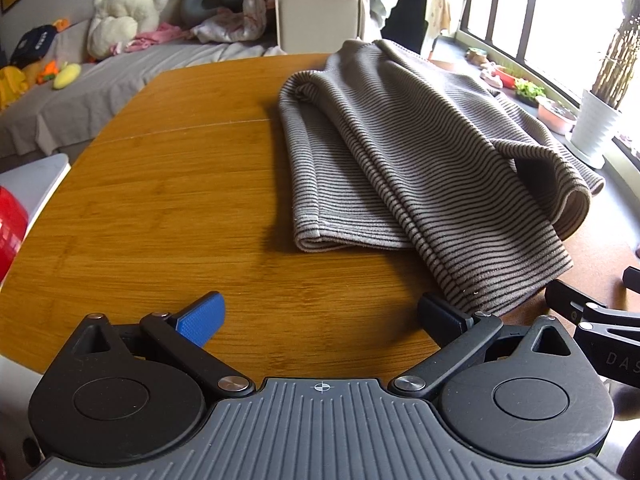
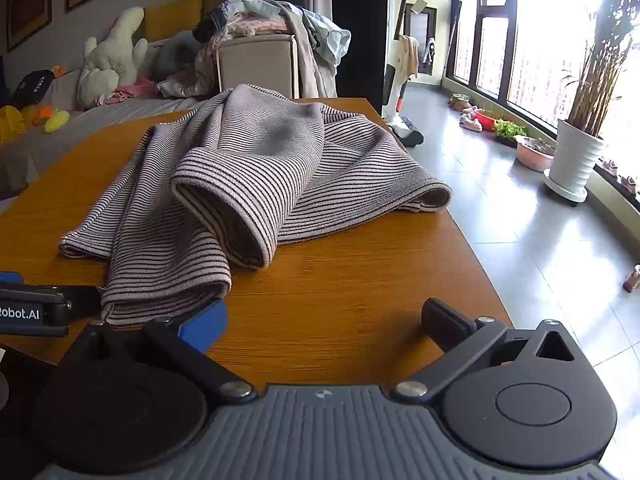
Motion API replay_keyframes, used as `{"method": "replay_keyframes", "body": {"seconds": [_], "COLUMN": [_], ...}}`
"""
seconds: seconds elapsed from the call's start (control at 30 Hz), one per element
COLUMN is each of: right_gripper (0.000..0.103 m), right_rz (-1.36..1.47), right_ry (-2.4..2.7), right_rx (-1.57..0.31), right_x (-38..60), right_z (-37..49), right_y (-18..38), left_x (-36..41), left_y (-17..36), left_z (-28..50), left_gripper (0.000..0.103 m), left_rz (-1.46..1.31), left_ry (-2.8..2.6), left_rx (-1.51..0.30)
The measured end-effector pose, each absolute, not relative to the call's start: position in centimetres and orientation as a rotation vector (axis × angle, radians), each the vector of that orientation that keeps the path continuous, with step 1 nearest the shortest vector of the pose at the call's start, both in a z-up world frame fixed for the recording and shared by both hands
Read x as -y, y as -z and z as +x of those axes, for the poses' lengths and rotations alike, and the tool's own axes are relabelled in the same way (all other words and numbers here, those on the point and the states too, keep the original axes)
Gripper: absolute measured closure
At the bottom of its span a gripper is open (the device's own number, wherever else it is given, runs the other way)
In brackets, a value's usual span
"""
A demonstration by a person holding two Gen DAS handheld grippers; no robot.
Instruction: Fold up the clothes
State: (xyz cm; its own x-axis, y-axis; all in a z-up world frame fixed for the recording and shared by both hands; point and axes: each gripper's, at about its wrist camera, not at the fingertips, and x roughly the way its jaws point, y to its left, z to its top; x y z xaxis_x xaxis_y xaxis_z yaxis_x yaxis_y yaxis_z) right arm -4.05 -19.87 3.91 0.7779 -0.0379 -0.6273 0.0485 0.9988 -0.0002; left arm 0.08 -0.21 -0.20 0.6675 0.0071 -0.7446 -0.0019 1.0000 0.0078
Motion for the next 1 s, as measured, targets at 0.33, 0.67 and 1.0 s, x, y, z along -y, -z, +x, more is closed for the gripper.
{"method": "replay_keyframes", "body": {"seconds": [0.33, 0.67, 1.0], "right_gripper": [0.0, 0.0, 0.0], "right_rz": [0.013, 0.012, 0.01], "right_ry": [0.05, 0.049, 0.056], "right_rx": [-0.639, -0.636, -0.615], "right_x": [19.9, 20.15, 19.97], "right_z": [-4.75, -4.65, -4.88], "right_y": [-3.77, -3.92, -3.85], "left_x": [0.04, 0.23, 0.27], "left_y": [0.31, 0.41, 0.33], "left_z": [0.17, 0.05, 0.02], "left_gripper": [0.0, 0.0, 0.0], "left_rz": [0.005, 0.008, 0.007], "left_ry": [-0.007, -0.009, -0.01], "left_rx": [-0.833, -0.829, -0.828]}}
